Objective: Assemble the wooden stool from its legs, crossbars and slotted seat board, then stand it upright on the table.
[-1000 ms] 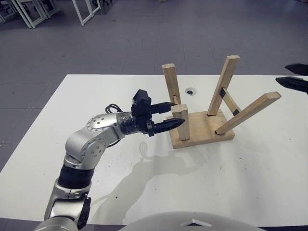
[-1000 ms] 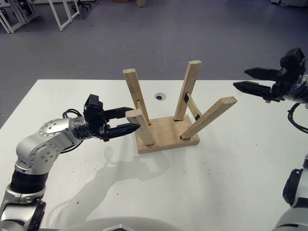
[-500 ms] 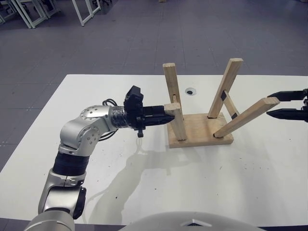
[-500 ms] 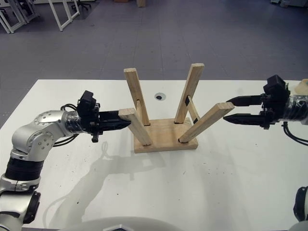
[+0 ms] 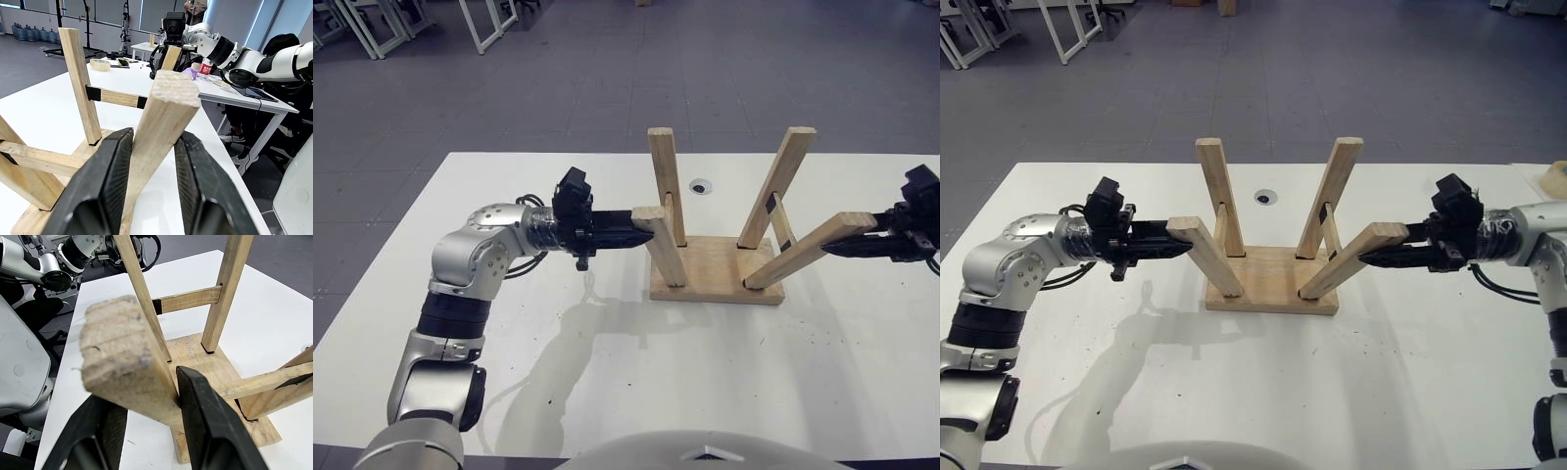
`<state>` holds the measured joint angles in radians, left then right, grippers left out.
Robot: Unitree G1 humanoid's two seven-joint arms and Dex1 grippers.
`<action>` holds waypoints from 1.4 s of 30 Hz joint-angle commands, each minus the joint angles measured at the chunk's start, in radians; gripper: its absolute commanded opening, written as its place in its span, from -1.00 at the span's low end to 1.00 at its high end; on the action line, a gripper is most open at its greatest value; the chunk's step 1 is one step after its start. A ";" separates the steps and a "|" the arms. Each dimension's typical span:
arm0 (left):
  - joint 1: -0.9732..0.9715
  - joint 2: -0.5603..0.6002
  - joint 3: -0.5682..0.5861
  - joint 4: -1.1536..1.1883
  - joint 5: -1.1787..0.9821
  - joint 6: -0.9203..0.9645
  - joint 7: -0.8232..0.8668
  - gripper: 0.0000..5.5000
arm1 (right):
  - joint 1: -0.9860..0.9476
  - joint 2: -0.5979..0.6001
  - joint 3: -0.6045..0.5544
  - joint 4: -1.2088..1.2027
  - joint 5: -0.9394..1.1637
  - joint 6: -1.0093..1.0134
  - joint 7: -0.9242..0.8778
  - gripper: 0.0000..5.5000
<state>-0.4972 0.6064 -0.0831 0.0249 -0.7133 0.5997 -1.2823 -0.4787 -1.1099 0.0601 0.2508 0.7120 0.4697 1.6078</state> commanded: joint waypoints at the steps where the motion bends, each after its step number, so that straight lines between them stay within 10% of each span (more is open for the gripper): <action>1: 0.043 0.063 0.038 -0.065 -0.033 0.089 -0.004 -0.54 | -0.041 0.008 -0.023 -0.028 0.087 0.103 0.006 -0.47; 7: 0.073 0.173 0.202 -0.178 -0.286 0.344 0.014 -0.61 | -0.151 0.018 -0.033 -0.018 0.257 0.431 0.006 -0.56; 14: -0.236 -0.036 -0.003 0.514 -0.149 0.553 0.008 -0.40 | -0.549 0.375 0.256 0.709 -0.116 0.626 -0.067 -0.19; 22: -0.369 -0.086 0.125 0.964 -0.017 0.481 0.046 -0.25 | -0.612 0.475 0.136 0.976 -0.274 0.565 -0.092 0.05; 30: -0.252 0.001 0.273 0.787 -0.059 0.603 0.043 -0.25 | -0.560 0.377 -0.024 0.948 -0.313 0.492 -0.144 0.05; 42: 0.550 0.050 0.295 -0.339 0.080 0.081 0.109 -0.25 | -0.013 0.159 0.008 0.212 -0.415 0.059 -0.081 0.05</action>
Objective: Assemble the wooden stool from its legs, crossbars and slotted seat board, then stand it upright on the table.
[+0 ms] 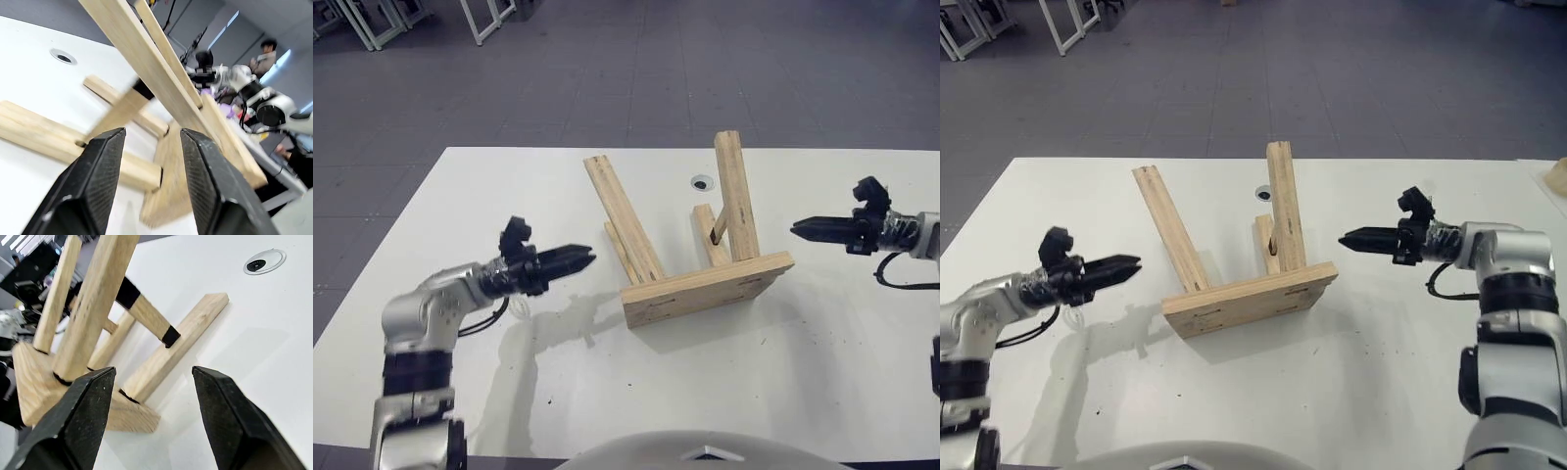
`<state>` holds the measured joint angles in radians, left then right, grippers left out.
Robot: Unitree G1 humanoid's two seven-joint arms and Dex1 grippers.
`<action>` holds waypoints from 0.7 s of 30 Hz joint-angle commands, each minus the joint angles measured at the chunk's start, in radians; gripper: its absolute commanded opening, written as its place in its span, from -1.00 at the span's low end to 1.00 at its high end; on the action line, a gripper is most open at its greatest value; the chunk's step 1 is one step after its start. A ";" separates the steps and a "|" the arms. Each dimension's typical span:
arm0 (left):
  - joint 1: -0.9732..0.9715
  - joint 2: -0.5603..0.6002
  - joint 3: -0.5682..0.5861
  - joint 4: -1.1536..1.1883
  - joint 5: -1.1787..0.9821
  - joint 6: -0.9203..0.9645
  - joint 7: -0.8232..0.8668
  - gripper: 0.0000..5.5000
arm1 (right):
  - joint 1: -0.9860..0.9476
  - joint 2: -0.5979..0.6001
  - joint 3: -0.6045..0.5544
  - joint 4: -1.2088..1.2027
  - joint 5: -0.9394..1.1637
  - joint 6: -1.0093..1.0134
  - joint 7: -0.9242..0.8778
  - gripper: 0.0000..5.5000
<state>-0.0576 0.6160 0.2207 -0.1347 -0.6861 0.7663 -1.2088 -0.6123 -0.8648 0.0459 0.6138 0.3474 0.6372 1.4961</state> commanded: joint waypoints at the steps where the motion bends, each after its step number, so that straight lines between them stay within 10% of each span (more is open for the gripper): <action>1: 0.128 0.041 -0.021 -0.207 0.067 -0.110 0.045 -0.25 | 0.147 -0.093 0.024 -0.194 -0.051 -0.121 0.036 0.05; 21: 0.074 0.042 -0.349 -0.171 0.346 -0.319 0.172 0.05 | 0.102 0.048 0.180 -0.338 -0.148 -0.306 0.009 -0.01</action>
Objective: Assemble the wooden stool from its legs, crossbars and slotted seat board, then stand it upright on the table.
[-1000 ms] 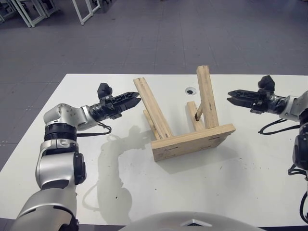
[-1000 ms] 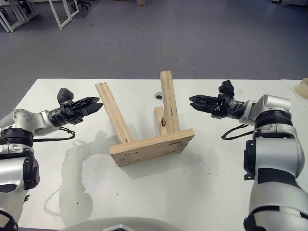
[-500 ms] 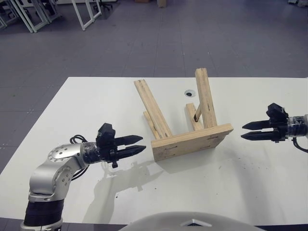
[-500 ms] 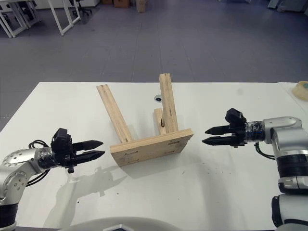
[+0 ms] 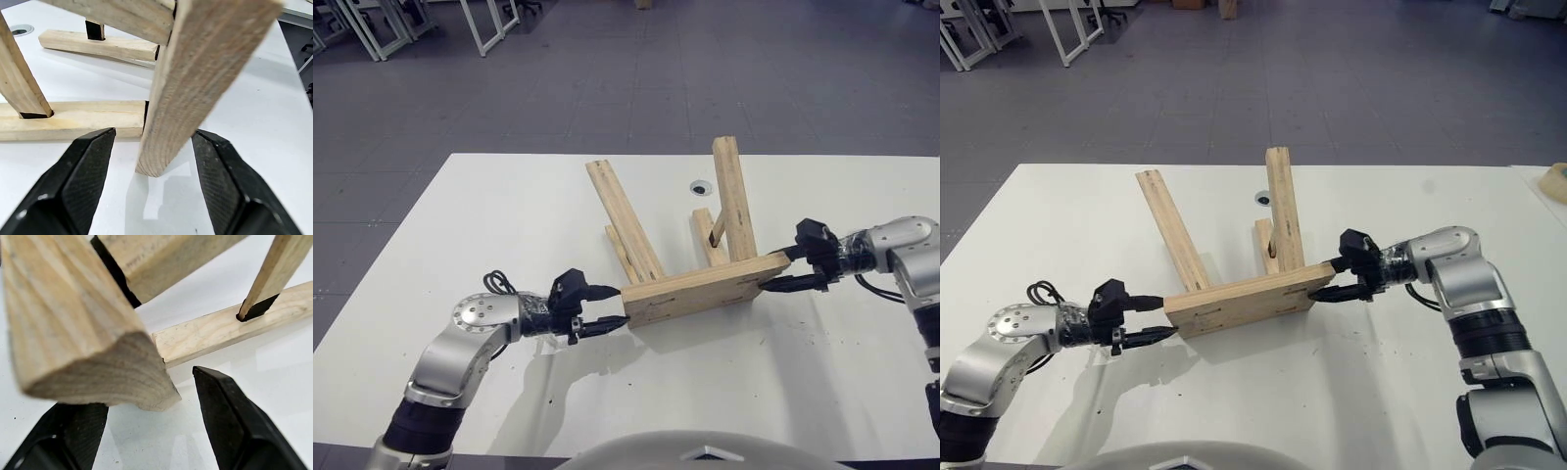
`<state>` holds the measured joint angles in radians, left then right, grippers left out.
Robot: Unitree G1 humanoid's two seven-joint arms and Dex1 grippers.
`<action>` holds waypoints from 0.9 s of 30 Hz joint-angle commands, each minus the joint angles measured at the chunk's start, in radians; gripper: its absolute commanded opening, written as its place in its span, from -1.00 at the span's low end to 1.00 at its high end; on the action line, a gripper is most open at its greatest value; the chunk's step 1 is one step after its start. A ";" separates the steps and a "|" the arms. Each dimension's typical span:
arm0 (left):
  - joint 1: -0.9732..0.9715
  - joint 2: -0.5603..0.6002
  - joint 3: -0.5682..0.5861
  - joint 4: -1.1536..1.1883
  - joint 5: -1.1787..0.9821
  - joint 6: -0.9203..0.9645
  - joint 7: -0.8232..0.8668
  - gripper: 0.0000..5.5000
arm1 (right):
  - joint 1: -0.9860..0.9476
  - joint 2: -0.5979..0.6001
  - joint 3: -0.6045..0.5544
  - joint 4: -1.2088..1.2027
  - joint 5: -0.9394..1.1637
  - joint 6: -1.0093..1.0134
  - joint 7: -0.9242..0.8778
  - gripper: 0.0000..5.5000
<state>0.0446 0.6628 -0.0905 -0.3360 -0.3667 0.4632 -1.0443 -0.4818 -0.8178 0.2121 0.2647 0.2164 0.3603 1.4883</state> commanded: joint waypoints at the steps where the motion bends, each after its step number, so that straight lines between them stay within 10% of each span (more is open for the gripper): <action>1: -0.034 -0.004 -0.049 0.044 0.028 -0.018 0.001 -0.03 | -0.023 -0.004 0.019 0.014 -0.018 -0.047 0.034 -0.06; 11: -0.161 -0.055 -0.031 0.183 -0.071 0.033 -0.056 -0.44 | -0.030 0.026 -0.054 0.027 0.079 -0.021 0.081 -0.45; 20: -0.411 -0.012 0.297 0.079 -0.805 0.528 -0.064 -0.48 | -0.140 0.015 -0.364 -0.168 0.677 0.724 0.070 -0.48; 27: -0.658 -0.103 0.346 0.358 -1.275 0.726 0.421 -0.51 | -0.306 0.348 -0.741 -0.037 0.901 1.247 -0.607 -0.54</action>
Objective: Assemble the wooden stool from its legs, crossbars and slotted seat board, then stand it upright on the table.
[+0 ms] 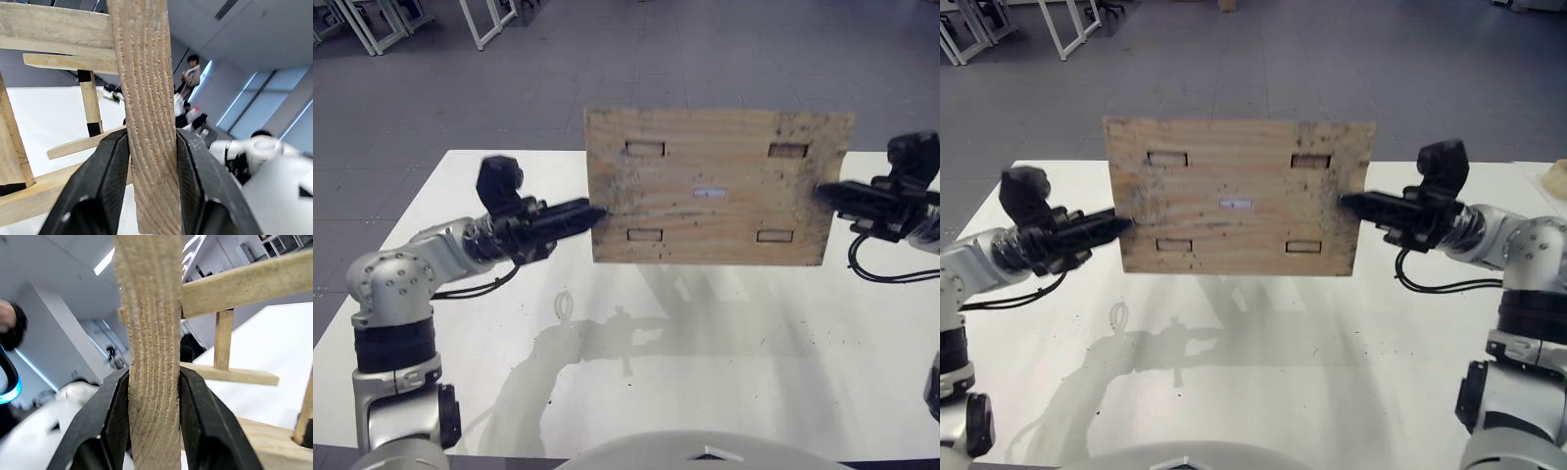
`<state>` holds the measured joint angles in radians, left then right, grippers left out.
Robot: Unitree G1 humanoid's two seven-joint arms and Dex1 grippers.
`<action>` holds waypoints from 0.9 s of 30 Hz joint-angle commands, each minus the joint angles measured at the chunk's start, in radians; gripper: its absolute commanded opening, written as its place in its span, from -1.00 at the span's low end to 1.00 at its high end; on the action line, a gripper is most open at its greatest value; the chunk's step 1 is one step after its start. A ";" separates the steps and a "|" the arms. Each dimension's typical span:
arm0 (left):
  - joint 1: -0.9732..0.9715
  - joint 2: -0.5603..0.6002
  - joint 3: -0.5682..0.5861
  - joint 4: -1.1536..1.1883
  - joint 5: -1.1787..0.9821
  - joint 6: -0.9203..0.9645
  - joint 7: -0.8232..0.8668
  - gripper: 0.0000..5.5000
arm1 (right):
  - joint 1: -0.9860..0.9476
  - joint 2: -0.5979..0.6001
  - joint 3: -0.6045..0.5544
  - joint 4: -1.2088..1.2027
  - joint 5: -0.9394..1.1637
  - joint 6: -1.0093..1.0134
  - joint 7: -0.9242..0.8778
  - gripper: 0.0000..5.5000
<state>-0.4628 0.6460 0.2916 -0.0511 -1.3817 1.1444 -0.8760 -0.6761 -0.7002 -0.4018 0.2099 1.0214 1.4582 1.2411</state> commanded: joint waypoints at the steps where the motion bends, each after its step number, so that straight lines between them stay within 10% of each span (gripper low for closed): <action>1: -0.158 -0.102 -0.043 0.098 -0.356 0.025 0.362 -0.51 | -0.129 0.301 -0.188 0.023 0.117 0.156 -0.503 -0.54; 3: -0.161 -0.142 -0.054 0.137 -0.529 -0.046 0.609 -0.52 | -0.190 0.496 -0.384 0.016 0.093 0.156 -0.838 -0.54; 7: -0.213 -0.333 0.062 0.127 -0.590 -0.226 1.030 -0.52 | -0.215 0.773 -0.427 -0.127 0.548 -0.364 -1.751 -0.54; 10: -0.258 -0.458 0.108 0.085 -0.590 -0.461 1.359 -0.52 | -0.307 0.849 -0.483 -0.163 0.495 -0.550 -2.016 -0.53; 16: -0.233 -0.506 0.082 0.178 -0.543 -0.628 1.612 -0.52 | -0.327 0.617 -0.386 0.268 0.298 -0.416 -1.872 -0.53; 27: -0.210 -0.420 0.081 0.174 -0.454 -0.483 1.511 -0.32 | -0.421 0.348 -0.269 0.656 0.206 -0.271 -1.216 0.21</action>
<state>-0.6736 0.1877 0.3759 0.1593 -1.8604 0.6299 0.6853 -1.0515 -0.3242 -0.6824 0.8568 1.2442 1.1775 -0.0625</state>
